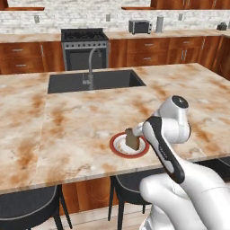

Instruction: Start the toaster. Once the lever pops up, take the bread to the plate on the dining counter.

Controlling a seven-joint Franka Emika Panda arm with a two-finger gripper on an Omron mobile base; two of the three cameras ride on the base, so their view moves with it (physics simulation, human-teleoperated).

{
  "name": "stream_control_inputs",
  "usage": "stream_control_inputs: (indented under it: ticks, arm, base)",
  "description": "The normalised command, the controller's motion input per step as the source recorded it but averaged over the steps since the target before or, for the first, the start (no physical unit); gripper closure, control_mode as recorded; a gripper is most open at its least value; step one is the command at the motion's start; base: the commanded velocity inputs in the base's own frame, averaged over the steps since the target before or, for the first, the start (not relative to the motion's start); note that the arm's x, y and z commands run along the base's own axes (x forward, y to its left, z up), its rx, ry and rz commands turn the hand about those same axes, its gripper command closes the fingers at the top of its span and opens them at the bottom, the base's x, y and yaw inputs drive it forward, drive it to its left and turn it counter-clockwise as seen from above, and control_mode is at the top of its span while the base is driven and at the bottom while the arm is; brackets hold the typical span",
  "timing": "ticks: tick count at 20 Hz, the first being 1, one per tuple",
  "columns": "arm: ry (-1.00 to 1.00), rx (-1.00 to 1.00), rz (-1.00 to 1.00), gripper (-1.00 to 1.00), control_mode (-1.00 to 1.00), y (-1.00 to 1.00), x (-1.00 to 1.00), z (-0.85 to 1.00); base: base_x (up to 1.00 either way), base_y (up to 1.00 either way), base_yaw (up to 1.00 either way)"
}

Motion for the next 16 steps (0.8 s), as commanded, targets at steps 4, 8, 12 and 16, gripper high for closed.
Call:
stream_control_inputs:
  ticks: [4,8,12,16]
  arm:
    - [0.01,-0.02,-0.07,-1.00,-1.00,-0.02,-0.43,0.57]
    - [0.08,-0.01,-0.09,-1.00,-1.00,-0.16,-0.52,0.59]
    - [0.12,0.00,-0.09,-1.00,-1.00,-0.44,-0.35,0.57]
    - [0.10,0.00,-0.07,-1.00,-1.00,-0.41,-0.46,0.54]
  base:
    - [0.00,0.00,0.00]
    - [0.00,0.00,0.00]
    - [0.00,0.00,0.00]
    - [0.00,0.00,0.00]
